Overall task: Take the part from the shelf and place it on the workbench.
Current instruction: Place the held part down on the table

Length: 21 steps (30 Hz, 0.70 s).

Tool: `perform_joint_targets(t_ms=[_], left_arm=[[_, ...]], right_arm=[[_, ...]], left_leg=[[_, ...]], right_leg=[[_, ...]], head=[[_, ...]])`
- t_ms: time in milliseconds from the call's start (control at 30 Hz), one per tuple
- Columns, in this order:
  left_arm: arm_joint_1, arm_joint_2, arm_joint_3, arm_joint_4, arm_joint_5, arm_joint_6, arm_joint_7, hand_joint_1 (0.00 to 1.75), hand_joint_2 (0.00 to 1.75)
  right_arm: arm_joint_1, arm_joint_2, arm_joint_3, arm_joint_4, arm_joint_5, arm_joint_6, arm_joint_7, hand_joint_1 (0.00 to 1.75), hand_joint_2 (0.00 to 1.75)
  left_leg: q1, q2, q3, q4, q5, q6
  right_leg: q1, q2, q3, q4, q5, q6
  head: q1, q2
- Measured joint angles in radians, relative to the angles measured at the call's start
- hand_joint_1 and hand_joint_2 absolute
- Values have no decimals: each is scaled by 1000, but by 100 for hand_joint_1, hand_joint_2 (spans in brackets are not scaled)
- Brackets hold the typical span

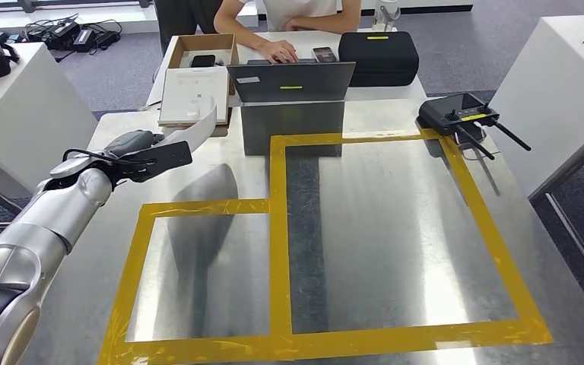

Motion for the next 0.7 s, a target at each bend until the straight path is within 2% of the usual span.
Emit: perform_joint_targets(t_ms=[33, 133, 333, 700], left_arm=[[0, 0, 0, 0, 0, 2, 0, 1, 131], [1, 0, 7, 0, 1, 17, -9, 0, 0], [11, -2, 17, 0, -8, 12, -31, 0, 0], [17, -40, 17, 0, -58, -5, -24, 0, 0]], right_arm=[[0, 0, 0, 0, -1, 0, 0, 0, 0], [0, 0, 0, 0, -3, 2, 0, 0, 0], [1, 0, 0, 0, -10, 3, 0, 0, 0], [1, 0, 0, 0, -23, -2, 0, 0, 0]], left_leg=[[0, 0, 0, 0, 0, 0], [0, 0, -1, -2, 0, 0], [0, 0, -1, -4, 0, 0], [0, 0, -1, -7, -2, 3]], right_leg=[[0, 0, 0, -1, 0, 0], [0, 0, 0, -3, 0, 0], [0, 0, 1, -9, 1, 1], [0, 0, 3, -15, 1, 2]], head=[[0, 0], [0, 0], [0, 0], [0, 0]])
